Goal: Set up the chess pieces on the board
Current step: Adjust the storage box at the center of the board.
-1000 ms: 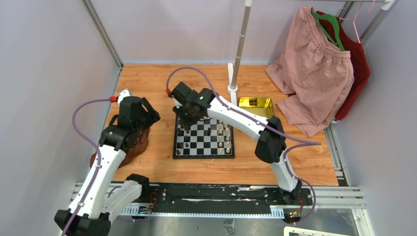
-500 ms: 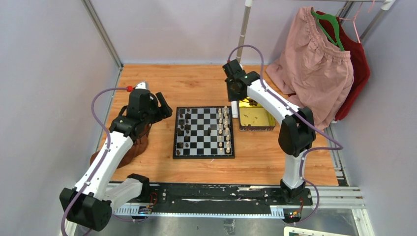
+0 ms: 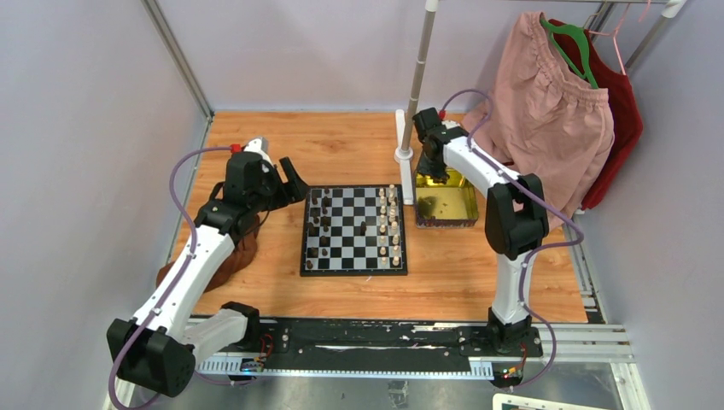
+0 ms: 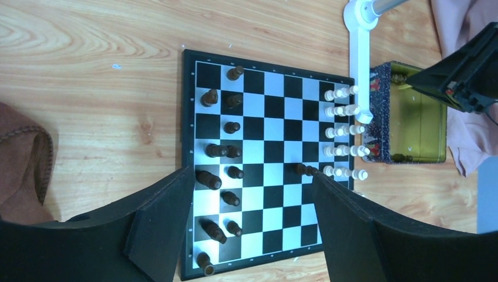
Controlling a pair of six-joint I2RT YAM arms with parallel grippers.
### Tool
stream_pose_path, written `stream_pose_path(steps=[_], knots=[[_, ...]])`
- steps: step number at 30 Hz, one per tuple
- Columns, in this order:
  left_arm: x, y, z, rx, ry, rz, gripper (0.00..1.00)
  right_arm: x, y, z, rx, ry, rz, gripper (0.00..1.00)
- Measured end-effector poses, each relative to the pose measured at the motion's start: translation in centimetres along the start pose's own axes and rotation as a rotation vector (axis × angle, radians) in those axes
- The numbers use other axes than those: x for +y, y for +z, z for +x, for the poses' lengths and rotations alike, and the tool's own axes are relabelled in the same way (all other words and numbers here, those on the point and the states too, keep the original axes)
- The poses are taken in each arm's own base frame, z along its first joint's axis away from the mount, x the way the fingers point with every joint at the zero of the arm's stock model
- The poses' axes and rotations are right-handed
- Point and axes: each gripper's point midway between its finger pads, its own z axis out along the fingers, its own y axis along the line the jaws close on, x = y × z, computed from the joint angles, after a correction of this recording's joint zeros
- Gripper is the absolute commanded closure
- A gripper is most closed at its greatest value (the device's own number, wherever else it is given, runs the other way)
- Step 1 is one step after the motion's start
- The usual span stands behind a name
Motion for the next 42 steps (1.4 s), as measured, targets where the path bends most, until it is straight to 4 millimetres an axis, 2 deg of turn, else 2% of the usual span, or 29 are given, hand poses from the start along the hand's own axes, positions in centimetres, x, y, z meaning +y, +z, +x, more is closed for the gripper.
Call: stream_pose_path(steps=[7, 15, 32, 42], knots=[[-0.5, 0.2, 0.1, 0.001, 0.014, 0.033, 0.21, -1.4, 2.8, 0.1, 0.015, 0.211, 0.069, 0.75], [-0.8, 0.5, 0.2, 0.0, 0.016, 0.058, 0.22, -2.0, 4.2, 0.3, 0.0, 0.333, 0.128, 0.73], [-0.3, 1.1, 1.8, 0.034, 0.014, 0.066, 0.22, -2.7, 5.8, 0.3, -0.033, 0.352, 0.176, 0.72], [-0.6, 1.1, 1.5, 0.021, 0.015, 0.079, 0.22, -3.2, 6.0, 0.0, -0.067, 0.361, 0.202, 0.71]])
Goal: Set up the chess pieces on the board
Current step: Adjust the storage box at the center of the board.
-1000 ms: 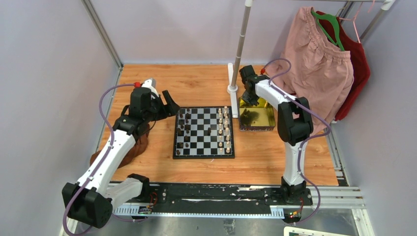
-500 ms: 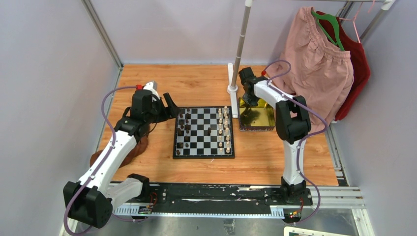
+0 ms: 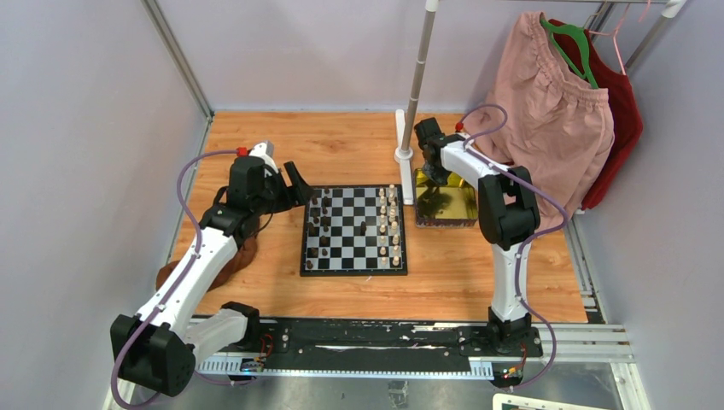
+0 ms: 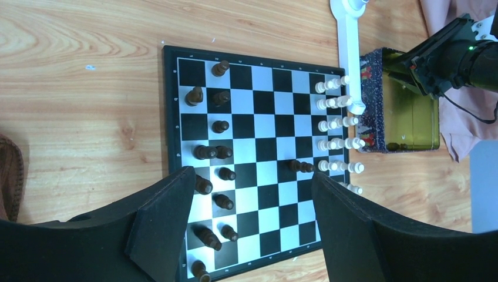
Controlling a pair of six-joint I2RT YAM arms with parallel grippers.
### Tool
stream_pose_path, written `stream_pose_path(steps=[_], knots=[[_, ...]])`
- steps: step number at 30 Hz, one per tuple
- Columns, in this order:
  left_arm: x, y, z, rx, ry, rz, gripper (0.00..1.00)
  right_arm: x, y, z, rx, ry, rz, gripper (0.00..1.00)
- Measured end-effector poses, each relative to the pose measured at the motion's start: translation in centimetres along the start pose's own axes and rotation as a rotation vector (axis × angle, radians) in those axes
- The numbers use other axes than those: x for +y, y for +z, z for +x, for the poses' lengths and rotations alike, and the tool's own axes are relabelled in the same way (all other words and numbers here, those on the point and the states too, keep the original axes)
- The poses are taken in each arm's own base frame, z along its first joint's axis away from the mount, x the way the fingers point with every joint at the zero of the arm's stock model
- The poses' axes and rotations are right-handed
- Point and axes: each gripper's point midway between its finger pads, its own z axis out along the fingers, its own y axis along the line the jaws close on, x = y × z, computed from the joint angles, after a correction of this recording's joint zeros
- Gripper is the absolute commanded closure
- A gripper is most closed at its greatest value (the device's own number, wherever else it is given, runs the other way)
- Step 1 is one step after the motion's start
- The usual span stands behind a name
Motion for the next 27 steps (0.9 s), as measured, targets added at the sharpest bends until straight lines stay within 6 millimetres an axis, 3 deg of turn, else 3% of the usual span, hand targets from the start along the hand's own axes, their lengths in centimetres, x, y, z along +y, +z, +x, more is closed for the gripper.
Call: stream_pose_path(steps=[18, 27], knots=[[-0.1, 0.1, 0.0, -0.002, 0.001, 0.006, 0.22, -1.8, 0.2, -3.0, -0.099, -0.119, 0.07, 0.72], [0.0, 0.3, 0.6, 0.012, 0.0, 0.012, 0.22, -1.2, 0.6, -3.4, -0.097, -0.38, 0.002, 0.76]])
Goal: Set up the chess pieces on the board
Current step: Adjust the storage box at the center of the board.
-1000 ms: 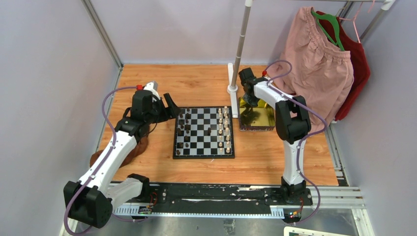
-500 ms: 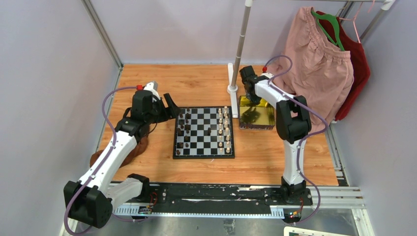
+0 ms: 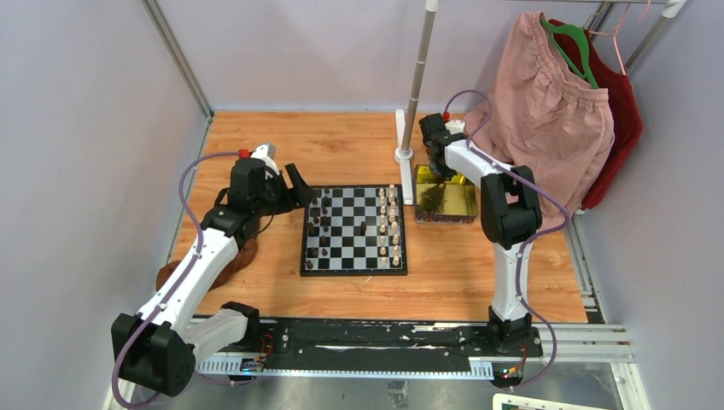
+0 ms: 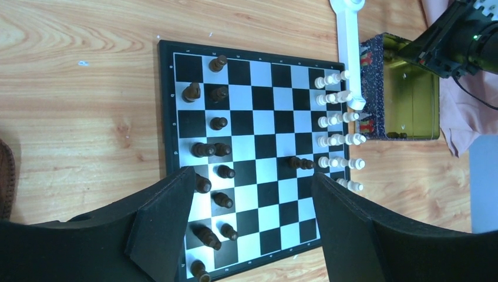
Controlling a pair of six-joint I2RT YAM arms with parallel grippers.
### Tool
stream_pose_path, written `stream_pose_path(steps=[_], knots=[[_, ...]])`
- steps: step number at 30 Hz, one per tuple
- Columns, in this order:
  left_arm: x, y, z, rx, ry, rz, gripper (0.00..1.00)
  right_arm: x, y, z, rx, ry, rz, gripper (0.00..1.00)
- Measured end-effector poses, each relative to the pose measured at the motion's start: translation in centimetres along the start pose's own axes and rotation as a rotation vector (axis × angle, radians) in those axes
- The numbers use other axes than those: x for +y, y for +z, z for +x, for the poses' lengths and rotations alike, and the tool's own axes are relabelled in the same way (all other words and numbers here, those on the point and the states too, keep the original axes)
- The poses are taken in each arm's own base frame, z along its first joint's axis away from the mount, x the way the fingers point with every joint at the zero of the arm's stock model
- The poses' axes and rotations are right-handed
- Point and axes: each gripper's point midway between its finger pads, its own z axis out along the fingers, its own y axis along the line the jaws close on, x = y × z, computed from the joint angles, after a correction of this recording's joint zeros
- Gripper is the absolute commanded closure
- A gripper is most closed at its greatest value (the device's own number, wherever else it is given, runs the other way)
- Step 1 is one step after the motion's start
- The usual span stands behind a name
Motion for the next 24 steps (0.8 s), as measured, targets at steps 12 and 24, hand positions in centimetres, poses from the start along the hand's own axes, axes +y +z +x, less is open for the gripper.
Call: stream_pose_path(steps=[12, 24], knots=[[0.8, 0.5, 1.5, 0.029, -0.006, -0.006, 0.23, 0.9, 1.6, 0.9, -0.062, -0.247, -0.107, 0.83], [0.8, 0.7, 1.8, 0.022, -0.018, 0.007, 0.23, 0.7, 0.5, -0.3, -0.183, -0.346, -0.097, 0.82]])
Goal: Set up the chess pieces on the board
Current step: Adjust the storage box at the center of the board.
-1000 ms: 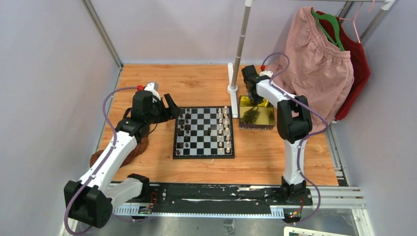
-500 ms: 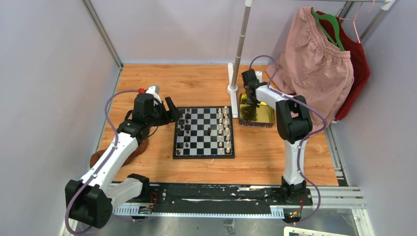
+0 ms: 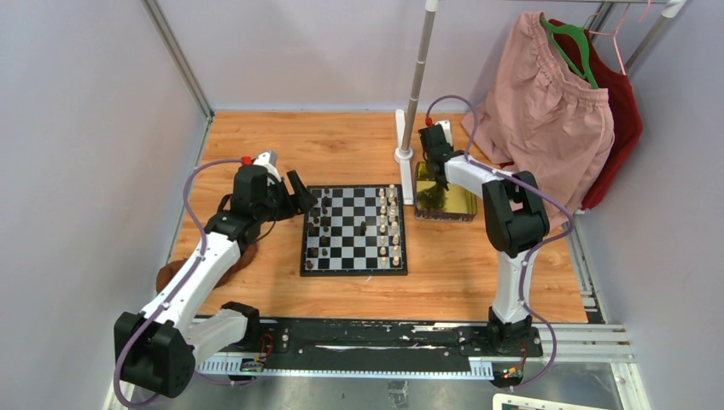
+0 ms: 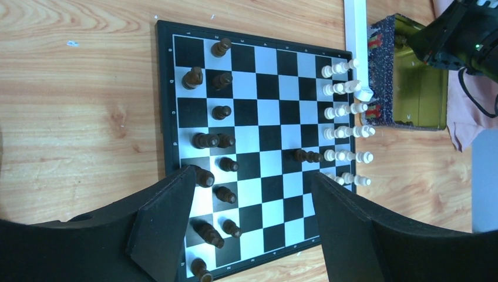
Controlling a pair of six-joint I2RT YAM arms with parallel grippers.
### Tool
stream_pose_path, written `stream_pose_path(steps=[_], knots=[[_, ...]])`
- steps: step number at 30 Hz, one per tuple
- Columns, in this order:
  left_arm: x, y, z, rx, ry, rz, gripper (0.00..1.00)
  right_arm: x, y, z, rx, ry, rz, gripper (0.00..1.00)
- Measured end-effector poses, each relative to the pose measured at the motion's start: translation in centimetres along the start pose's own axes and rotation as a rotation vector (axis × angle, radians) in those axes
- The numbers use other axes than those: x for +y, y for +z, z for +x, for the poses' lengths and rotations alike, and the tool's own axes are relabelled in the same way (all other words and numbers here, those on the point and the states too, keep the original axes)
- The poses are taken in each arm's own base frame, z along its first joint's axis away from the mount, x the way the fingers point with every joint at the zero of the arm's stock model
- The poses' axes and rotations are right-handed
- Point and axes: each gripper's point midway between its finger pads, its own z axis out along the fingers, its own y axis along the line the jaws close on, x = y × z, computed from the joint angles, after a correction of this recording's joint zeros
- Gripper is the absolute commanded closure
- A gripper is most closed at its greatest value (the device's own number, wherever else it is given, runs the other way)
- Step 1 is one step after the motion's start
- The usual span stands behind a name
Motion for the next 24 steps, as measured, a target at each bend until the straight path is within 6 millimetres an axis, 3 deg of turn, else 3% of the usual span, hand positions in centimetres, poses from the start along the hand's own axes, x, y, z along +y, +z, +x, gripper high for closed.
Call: stream_pose_path(steps=[8, 13, 17, 24], knots=[[-0.2, 0.1, -0.2, -0.009, -0.006, 0.009, 0.23, -1.8, -1.6, -1.3, -0.033, 0.031, 0.063, 0.76], [-0.2, 0.1, -0.2, -0.009, -0.005, 0.011, 0.23, -3.5, -2.3, -0.8, -0.004, 0.078, 0.098, 0.71], [-0.2, 0.1, 0.0, -0.003, -0.006, 0.014, 0.23, -5.5, -2.5, -0.2, 0.034, 0.114, 0.132, 0.61], [-0.2, 0.1, 0.4, 0.007, -0.006, 0.021, 0.23, -7.6, -3.0, 0.8, 0.076, 0.137, 0.172, 0.6]])
